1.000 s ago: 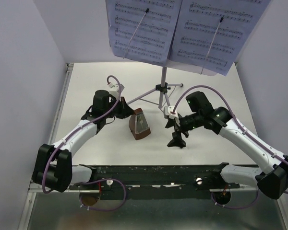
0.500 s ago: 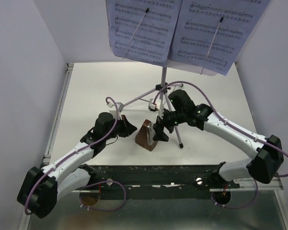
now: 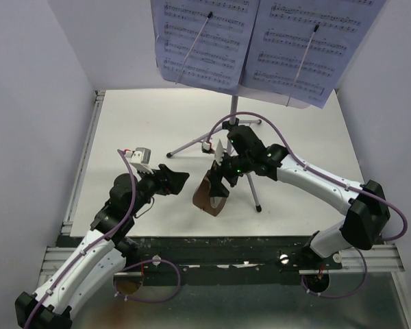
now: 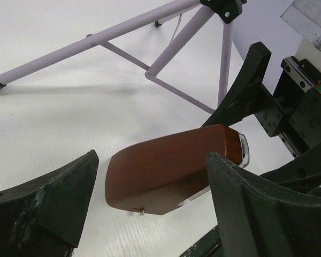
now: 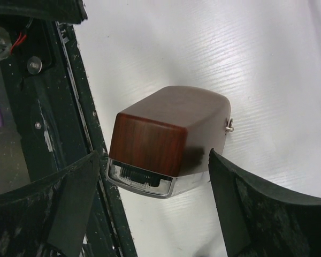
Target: Set up the instrument practice props
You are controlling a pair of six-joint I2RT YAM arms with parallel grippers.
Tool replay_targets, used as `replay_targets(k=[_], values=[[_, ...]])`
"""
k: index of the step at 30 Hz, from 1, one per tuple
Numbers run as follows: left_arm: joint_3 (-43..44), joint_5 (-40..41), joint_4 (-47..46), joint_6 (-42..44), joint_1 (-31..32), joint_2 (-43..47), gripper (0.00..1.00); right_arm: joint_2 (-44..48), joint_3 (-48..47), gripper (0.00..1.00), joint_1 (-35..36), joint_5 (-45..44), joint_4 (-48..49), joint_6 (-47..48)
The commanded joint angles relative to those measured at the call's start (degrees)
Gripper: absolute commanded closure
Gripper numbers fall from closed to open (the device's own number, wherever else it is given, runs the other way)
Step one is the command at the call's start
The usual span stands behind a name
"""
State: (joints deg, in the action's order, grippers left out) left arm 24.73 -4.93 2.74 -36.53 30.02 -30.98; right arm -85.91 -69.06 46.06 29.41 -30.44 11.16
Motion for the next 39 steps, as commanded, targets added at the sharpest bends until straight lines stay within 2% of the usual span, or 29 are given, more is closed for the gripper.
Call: replay_targets(k=[1, 2, 3, 4, 6, 9, 15, 18, 24, 27, 32, 36, 39], values=[[-0.56, -5.08, -1.77, -1.61, 0.04, -1.97, 0.08, -1.02, -1.08, 0.14, 1.04, -2.86, 0.55, -0.79], [-0.39, -6.4, -2.39, -1.96, 0.04, -2.76, 0.08, -1.02, -0.99, 0.19, 1.13, -3.21, 0.64, -0.53], [-0.56, -7.63, -4.04, -2.4, 0.04, -3.38, 0.08, -1.19, -0.99, 0.29, 1.13, -3.48, 0.47, -0.35], [-0.47, -8.51, -5.02, -2.92, -0.05, -4.25, 0.07, -1.19, -1.17, 0.43, 1.22, -3.57, 0.29, 0.0], [-0.47, -10.44, -7.04, -2.84, 0.04, -5.57, 0.07, -1.1, -0.99, 0.6, 1.22, -4.44, -0.06, 0.88], [0.75, -13.17, -7.75, -1.53, -0.05, -7.6, 0.07, 0.12, 0.06, 0.71, 1.31, -5.41, -0.24, 4.3], [1.81, -16.6, -9.5, -2.92, -0.05, -9.54, 0.07, 3.2, 3.4, 0.76, 1.31, -0.59, -0.59, 17.47], [1.2, -18.8, -11.35, -5.03, 0.04, -9.36, 0.07, 3.38, 3.84, 0.76, 1.31, -1.54, 0.02, 21.44], [-3.28, -22.93, -22.24, -12.94, 0.04, -10.76, 0.07, 3.47, 4.19, 0.77, 1.22, -3.22, 1.08, 24.0], [-3.46, -24.42, -24.63, -14.53, 0.21, -13.22, 0.07, 3.12, 4.37, 0.78, 1.22, -3.22, 1.08, 23.91], [-1.01, -21.01, -17.88, -12.69, 0.39, -18.4, 0.2, 3.55, 5.07, 0.78, 1.31, -3.04, 1.26, 23.65], [1.89, -16.44, -7.33, -9.26, 0.65, -22.01, 0.33, 4.34, 6.04, 0.79, 1.31, -3.39, 1.17, 23.65], [1.03, -15.73, -4.6, -8.21, 0.83, -23.33, 0.36, 5.48, 7.18, 0.83, 1.22, -4.18, 1.43, 24.0]])
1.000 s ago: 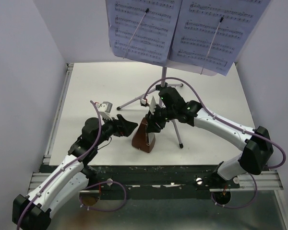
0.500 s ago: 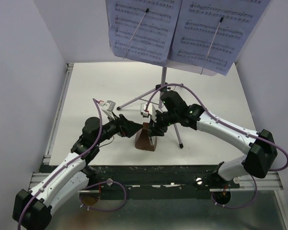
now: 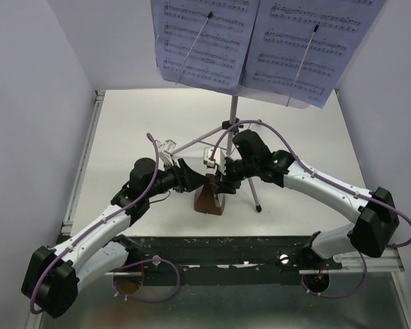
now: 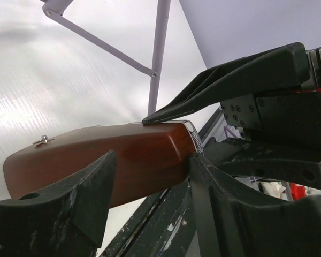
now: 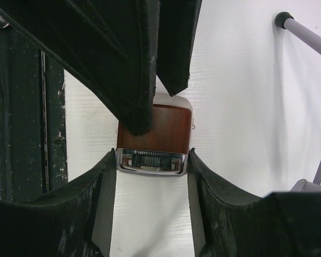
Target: Set up the instrument practice props
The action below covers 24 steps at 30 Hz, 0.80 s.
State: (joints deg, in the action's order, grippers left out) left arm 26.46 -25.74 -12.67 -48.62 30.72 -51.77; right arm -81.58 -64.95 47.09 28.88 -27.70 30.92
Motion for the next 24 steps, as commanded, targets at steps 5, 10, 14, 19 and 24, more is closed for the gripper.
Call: replay_targets(k=[5, 10, 14, 19, 24], values=[[-4.57, 6.22, 11.43, 3.53, 0.13, -1.32, 0.37, 3.88, 6.14, 0.84, 0.19, -4.98, -0.95, 4.77], [-3.44, 4.04, 9.42, 11.24, 0.22, 4.12, 0.29, 6.43, 10.19, 0.85, 0.02, -2.96, -0.42, 6.78], [2.44, -1.68, 11.77, 27.75, 0.22, 8.96, 0.12, 5.56, 9.76, 0.86, 0.11, -0.06, -2.09, 10.82], [6.15, -15.09, 16.27, 50.5, 0.22, 9.14, 0.07, 1.7, 3.88, 0.9, -0.33, 6.17, -9.37, 17.76], [5.44, -24.36, 21.0, 71.27, 0.31, 5.46, 0.07, -3.05, -3.6, 0.9, -1.47, 11.01, -17.11, 23.92]])
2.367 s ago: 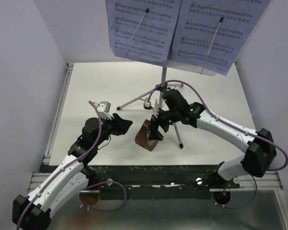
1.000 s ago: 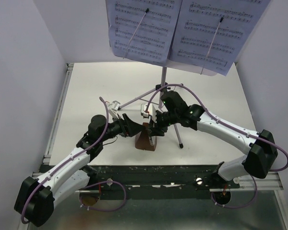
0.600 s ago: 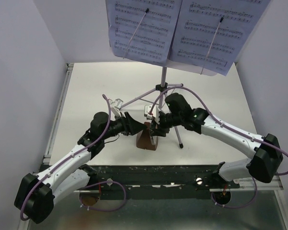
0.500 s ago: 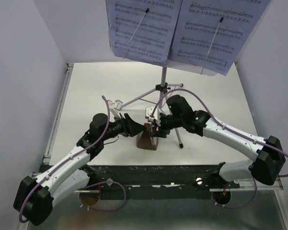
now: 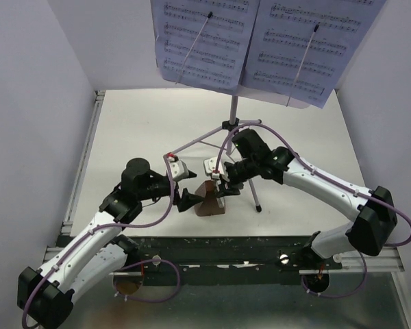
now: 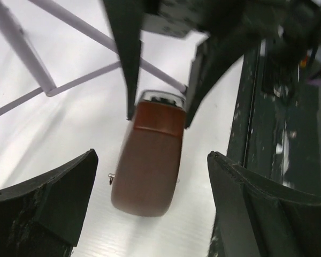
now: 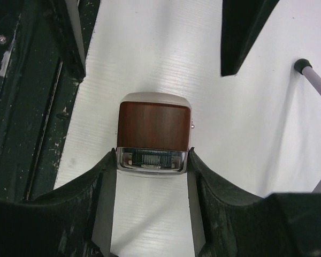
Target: Set up the instrument practice props
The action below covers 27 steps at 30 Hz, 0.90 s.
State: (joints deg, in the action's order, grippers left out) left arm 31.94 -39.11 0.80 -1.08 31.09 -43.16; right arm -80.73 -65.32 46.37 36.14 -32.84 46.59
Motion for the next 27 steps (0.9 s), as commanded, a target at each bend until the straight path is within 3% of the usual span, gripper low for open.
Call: replay_targets(k=[1, 6, 15, 17, 19, 20, 21, 25, 27], values=[[0.92, -11.16, 9.2, 25.93, 0.02, -4.55, 0.07, -4.43, -3.84, 0.9, -0.93, 4.02, -12.59, 8.86], [1.19, -6.69, 6.25, 27.62, 2.82, -8.69, 0.06, -5.84, -5.08, 0.9, -1.02, 5.34, -13.21, 8.87], [-0.65, 1.93, -5.54, 23.41, 9.07, -14.41, 0.07, -6.55, -4.82, 0.91, -1.19, 6.31, -12.78, 7.29], [-0.83, 3.42, -5.54, 22.71, 9.51, -15.11, 0.17, -6.46, -4.47, 0.91, -1.37, 6.31, -12.43, 6.76], [-0.92, 4.65, -4.06, 22.61, 9.43, -15.55, 0.39, -6.11, -3.94, 0.92, -1.63, 6.49, -11.99, 6.24], [-1.27, 5.44, -3.79, 22.27, 9.51, -15.47, 0.63, -5.76, -3.5, 0.92, -1.89, 6.57, -11.72, 5.89], [-1.79, 6.41, -3.7, 22.09, 9.43, -15.21, 0.74, -5.23, -2.8, 0.92, -2.33, 6.84, -11.46, 5.8], [-3.99, 7.73, -3.35, 22.87, 9.43, -12.66, 0.93, -2.16, 0.54, 0.94, -3.83, 7.28, -10.41, 6.32], [-3.56, 8.26, -1.95, 23.93, 9.43, -12.3, 0.94, -0.31, 2.56, 0.94, -4.88, 7.1, -9.7, 6.58]])
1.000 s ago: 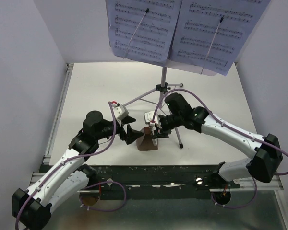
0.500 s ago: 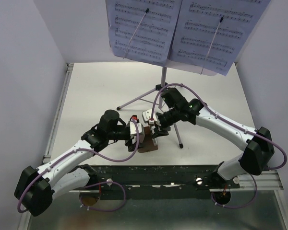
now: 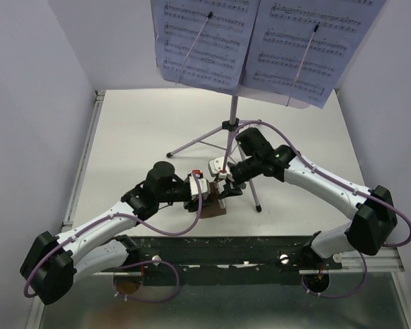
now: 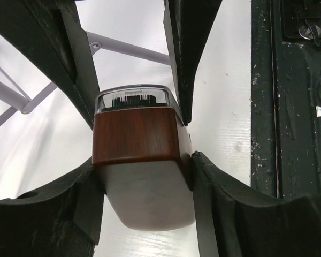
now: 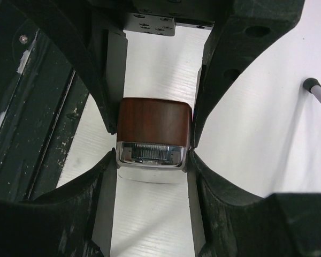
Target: Set up the instrument practice props
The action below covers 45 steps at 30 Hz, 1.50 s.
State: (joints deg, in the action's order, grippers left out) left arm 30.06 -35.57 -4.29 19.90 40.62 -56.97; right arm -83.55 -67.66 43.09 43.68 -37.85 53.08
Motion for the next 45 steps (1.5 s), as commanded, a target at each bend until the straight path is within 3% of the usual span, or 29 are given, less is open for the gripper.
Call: replay_targets(k=[1, 17, 24, 30, 32, 38, 42, 45], values=[[-1.5, 4.9, 3.76, 3.39, -0.02, 1.42, 0.94, 3.64, 5.69, 0.94, -2.3, -0.35, -4.61, 0.18], [-0.8, 3.93, 6.49, 3.92, -0.37, 0.98, 0.96, 8.49, 7.81, 0.96, -6.88, 2.02, -4.78, -0.17], [-0.97, 3.93, 4.82, 2.16, -1.16, 1.42, 0.94, 14.55, 6.48, 0.96, -9.25, 5.97, -6.36, -4.56], [-0.36, 4.81, 4.56, 0.84, -1.86, 1.51, 0.9, 19.29, 8.33, 0.96, -13.02, 3.61, -10.04, -5.97], [-0.1, 5.77, 3.25, 0.05, -2.12, 2.39, 0.82, 21.49, 7.54, 0.96, -16.27, 2.56, -14.25, -6.84], [0.78, 8.58, 2.1, -3.9, -2.65, 6.95, 0.2, 31.24, 7.45, 0.94, -28.48, -7.17, -22.53, -9.04], [0.78, 9.2, 1.75, -5.92, -2.92, 11.43, 0.03, 35.55, 13.76, 1.0, -34.2, -29.29, -14.57, -13.26], [1.57, 9.64, 4.02, -6.28, -3.09, 15.12, 0.01, 35.13, 17.99, 1.0, -41.31, -38.65, -3.06, -12.57]])
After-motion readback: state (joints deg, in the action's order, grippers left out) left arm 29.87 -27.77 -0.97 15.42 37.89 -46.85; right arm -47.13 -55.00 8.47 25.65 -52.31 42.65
